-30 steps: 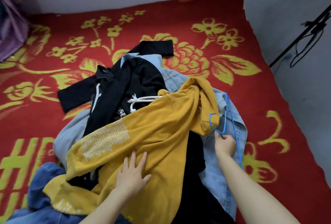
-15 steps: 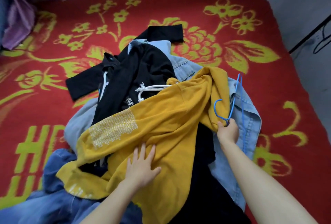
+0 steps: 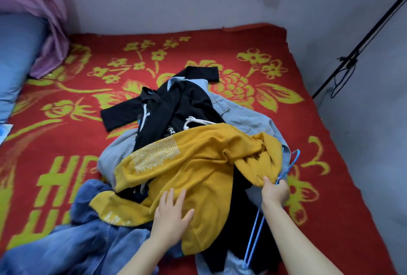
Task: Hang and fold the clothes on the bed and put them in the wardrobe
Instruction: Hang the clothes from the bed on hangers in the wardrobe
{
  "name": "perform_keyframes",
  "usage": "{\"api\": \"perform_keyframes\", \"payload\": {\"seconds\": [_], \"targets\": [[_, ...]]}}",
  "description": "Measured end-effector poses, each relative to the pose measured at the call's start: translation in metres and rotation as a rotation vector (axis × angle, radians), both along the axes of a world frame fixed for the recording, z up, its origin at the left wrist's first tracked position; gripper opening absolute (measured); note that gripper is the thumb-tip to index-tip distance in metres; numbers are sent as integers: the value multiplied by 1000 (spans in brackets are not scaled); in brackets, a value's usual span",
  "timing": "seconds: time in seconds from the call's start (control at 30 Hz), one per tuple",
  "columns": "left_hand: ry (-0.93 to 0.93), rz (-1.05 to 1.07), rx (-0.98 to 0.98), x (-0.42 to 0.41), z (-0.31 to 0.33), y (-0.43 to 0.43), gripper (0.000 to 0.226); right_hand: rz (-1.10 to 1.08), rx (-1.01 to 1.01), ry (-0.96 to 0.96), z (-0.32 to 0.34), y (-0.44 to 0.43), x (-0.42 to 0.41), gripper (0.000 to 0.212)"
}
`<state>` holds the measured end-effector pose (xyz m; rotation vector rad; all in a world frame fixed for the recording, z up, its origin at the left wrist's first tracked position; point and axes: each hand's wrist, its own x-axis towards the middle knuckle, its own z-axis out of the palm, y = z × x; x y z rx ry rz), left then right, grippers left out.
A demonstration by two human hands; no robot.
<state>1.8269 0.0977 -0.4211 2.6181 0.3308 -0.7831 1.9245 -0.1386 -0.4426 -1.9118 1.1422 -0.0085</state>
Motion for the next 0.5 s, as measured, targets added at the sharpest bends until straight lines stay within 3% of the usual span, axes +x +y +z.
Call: {"api": "perform_keyframes", "payload": {"seconds": [0.17, 0.23, 0.37, 0.5], "targets": [[-166, -58, 10, -18, 51, 26, 66, -42, -79, -236, 105, 6, -22, 32], [-246, -87, -8, -22, 74, 30, 68, -30, -94, -371, 157, 12, -31, 20], [-480, -157, -207, -27, 129, 29, 74, 74, -129, -610, 259, 40, -60, 36], [-645, -302, -408, -41, 184, 12, 87, 202, -83, -733, 335, 76, -104, 25]]}}
